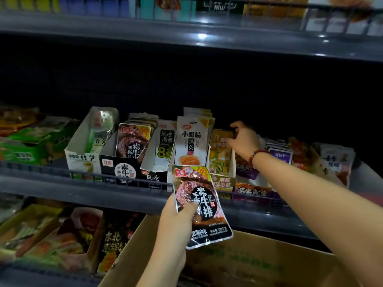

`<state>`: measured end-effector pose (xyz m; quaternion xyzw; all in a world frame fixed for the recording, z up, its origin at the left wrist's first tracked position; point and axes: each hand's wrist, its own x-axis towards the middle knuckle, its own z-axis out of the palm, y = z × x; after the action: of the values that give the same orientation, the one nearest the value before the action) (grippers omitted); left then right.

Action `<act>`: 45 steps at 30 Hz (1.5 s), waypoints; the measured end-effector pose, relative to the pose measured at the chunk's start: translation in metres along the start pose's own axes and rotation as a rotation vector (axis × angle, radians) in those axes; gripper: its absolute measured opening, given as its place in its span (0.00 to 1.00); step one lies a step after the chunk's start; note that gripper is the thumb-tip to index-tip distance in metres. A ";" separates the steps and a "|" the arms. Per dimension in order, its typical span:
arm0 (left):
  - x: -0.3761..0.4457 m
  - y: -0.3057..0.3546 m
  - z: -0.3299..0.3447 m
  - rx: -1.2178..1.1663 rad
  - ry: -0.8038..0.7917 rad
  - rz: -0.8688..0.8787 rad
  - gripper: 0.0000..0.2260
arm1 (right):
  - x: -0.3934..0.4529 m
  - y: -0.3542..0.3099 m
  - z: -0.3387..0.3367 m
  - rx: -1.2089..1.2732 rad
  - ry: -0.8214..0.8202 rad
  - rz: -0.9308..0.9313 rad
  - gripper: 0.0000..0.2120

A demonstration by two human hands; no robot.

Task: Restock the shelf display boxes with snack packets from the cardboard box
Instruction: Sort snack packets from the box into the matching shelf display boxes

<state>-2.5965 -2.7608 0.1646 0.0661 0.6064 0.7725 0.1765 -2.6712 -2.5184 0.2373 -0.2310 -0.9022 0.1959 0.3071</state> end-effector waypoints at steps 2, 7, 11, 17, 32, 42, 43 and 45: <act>0.000 -0.002 0.001 -0.035 -0.016 -0.026 0.10 | -0.012 -0.007 -0.011 0.073 -0.012 -0.048 0.16; -0.003 0.005 0.001 -0.186 -0.008 -0.048 0.10 | -0.062 -0.033 -0.039 0.217 -0.429 -0.077 0.05; -0.007 0.015 -0.005 -0.138 -0.068 0.017 0.10 | -0.091 -0.045 -0.047 0.340 -0.716 -0.041 0.08; -0.009 0.032 -0.029 0.036 -0.104 0.155 0.10 | -0.091 -0.064 -0.040 0.567 -0.616 0.115 0.10; 0.058 0.069 -0.113 0.379 0.047 0.411 0.20 | -0.046 -0.150 0.017 0.765 -0.493 0.170 0.07; 0.129 0.025 -0.147 1.426 0.313 0.858 0.29 | 0.013 -0.203 0.080 0.809 -0.103 0.188 0.20; 0.130 0.022 -0.149 1.463 0.311 0.866 0.30 | 0.014 -0.205 0.086 0.810 -0.095 0.178 0.21; 0.134 0.020 -0.150 1.495 0.309 0.868 0.30 | 0.013 -0.207 0.095 0.782 -0.080 0.161 0.23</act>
<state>-2.7728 -2.8549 0.1305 0.2838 0.8921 0.1721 -0.3065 -2.8030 -2.7004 0.2765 -0.1588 -0.7499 0.5568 0.3201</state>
